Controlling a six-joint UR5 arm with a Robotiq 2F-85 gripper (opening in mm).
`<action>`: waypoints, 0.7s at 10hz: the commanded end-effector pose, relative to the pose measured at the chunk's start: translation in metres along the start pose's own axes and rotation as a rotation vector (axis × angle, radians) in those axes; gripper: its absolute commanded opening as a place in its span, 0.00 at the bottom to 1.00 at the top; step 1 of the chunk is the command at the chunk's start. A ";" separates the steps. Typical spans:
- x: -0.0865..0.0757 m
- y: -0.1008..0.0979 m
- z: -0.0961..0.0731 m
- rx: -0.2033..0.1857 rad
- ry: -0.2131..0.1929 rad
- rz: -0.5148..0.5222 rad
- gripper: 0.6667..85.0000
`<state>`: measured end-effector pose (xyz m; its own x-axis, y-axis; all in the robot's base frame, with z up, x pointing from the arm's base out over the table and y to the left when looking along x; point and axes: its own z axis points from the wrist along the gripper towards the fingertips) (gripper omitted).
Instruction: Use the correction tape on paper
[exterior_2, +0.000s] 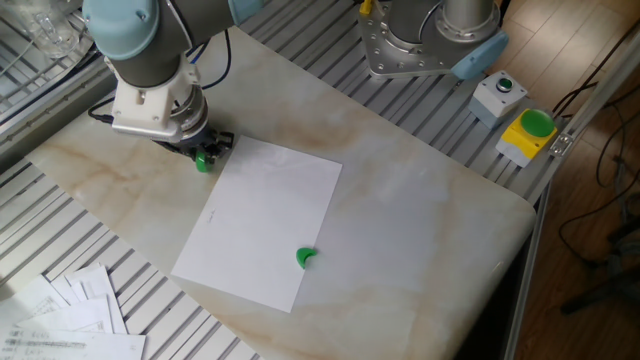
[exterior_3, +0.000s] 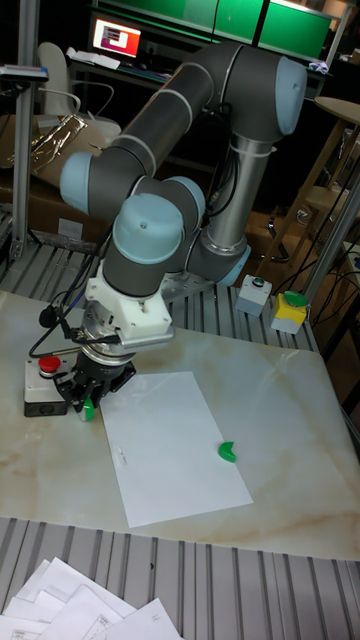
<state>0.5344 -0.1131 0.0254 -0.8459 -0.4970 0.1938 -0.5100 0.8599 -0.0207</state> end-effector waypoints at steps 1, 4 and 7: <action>0.002 0.003 0.000 -0.009 0.031 0.012 0.37; 0.010 0.003 0.001 -0.009 0.077 0.000 0.38; 0.012 0.003 0.000 -0.005 0.101 -0.005 0.38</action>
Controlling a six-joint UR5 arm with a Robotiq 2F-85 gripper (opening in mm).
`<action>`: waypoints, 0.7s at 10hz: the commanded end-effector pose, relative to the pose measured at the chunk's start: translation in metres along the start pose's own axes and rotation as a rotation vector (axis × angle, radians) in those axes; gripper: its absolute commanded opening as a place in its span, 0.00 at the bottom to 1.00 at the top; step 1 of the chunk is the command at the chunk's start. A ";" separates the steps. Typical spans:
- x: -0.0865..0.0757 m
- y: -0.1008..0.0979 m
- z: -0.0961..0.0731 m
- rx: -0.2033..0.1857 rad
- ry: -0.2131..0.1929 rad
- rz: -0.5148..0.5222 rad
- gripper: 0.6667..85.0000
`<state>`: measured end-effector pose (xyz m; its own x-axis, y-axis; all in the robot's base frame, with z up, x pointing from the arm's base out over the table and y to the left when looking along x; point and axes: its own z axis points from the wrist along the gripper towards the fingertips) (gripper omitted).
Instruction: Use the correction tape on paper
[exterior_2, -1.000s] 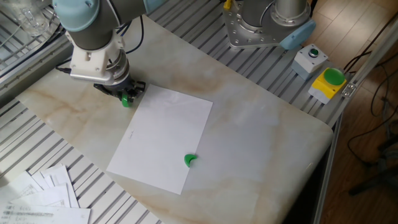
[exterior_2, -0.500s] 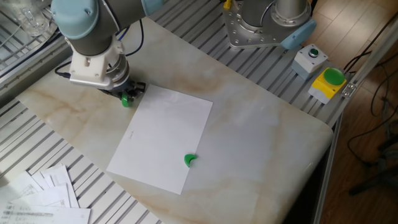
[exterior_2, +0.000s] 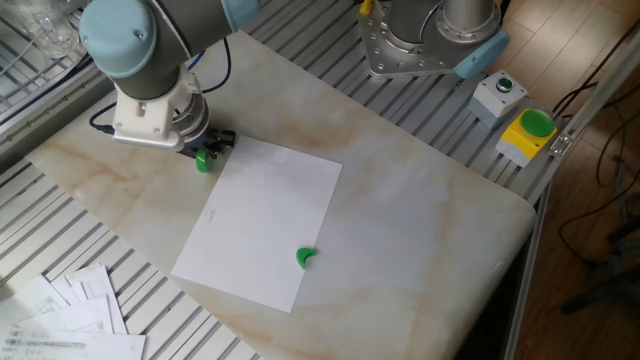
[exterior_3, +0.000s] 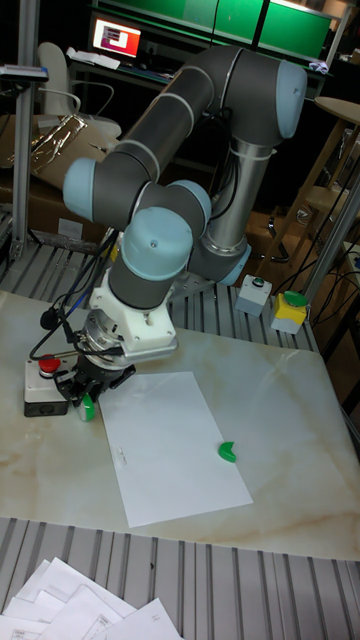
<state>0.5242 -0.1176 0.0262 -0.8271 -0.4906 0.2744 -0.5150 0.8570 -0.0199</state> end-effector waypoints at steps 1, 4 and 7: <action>0.000 0.001 -0.001 -0.001 0.028 0.000 0.38; -0.004 0.000 0.000 0.009 0.040 -0.006 0.38; -0.010 0.003 0.000 0.008 0.052 0.001 0.38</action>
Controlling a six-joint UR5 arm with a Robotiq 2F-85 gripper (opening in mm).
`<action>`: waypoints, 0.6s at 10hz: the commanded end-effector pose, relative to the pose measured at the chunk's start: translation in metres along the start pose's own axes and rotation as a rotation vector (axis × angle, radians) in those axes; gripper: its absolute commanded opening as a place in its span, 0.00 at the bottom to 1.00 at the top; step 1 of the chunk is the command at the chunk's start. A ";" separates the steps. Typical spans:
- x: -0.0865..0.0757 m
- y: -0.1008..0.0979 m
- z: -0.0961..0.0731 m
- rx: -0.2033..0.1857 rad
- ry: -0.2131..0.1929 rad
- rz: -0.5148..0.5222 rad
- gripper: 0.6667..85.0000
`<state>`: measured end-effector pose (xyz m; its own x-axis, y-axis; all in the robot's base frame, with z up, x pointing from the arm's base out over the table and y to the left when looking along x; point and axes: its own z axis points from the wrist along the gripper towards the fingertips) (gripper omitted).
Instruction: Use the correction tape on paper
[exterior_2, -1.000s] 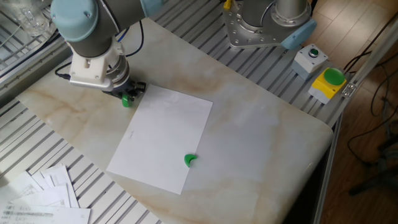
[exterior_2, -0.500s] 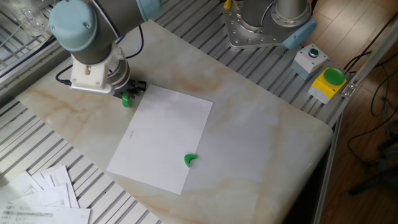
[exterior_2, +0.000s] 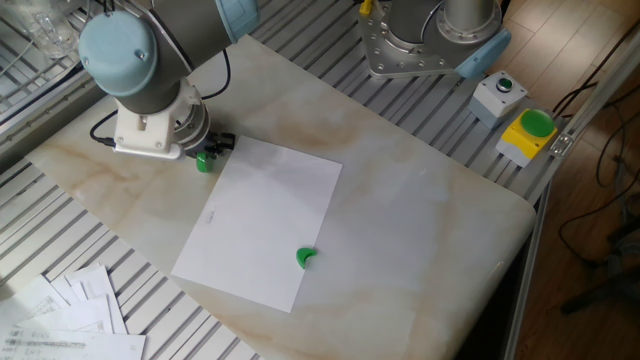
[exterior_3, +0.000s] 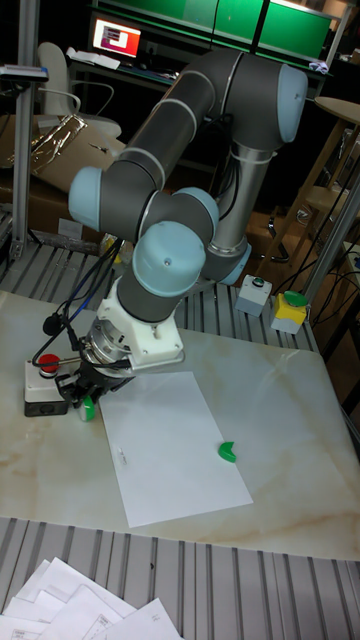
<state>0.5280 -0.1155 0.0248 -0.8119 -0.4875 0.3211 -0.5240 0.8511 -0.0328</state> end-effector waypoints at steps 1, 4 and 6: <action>-0.007 0.004 0.001 -0.008 0.009 0.005 0.38; -0.002 0.001 0.001 0.006 0.046 -0.014 0.38; -0.004 0.000 0.001 0.018 0.058 -0.021 0.38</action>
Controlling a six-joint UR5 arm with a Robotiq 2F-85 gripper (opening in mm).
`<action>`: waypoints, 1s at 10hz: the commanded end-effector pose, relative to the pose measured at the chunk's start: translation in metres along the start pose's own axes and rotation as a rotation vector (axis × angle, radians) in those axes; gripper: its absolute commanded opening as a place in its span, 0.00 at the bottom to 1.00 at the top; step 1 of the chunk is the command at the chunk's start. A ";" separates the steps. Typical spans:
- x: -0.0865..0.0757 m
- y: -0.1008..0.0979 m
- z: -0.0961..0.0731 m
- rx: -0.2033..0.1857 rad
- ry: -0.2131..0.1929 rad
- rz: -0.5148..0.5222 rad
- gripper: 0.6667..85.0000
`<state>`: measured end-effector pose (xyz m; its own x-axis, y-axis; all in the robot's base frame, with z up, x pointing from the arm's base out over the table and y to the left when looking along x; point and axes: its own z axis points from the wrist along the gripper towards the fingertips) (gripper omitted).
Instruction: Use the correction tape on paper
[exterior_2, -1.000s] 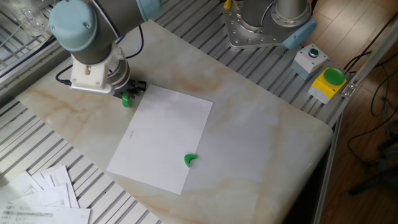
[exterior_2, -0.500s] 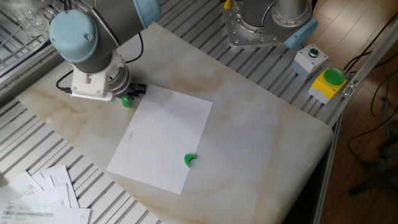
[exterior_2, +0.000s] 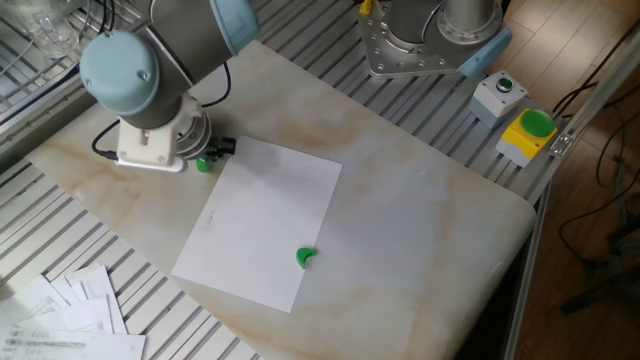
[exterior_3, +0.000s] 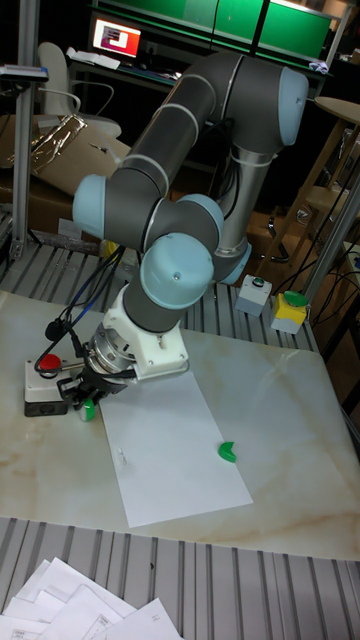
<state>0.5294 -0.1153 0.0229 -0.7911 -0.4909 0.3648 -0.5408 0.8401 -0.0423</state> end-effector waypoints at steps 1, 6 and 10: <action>-0.003 0.000 0.000 0.004 0.015 -0.006 0.38; -0.008 0.002 0.001 0.005 0.025 0.001 0.38; -0.010 0.001 0.004 0.017 0.039 -0.007 0.38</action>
<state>0.5345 -0.1122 0.0175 -0.7774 -0.4856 0.3997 -0.5506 0.8327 -0.0592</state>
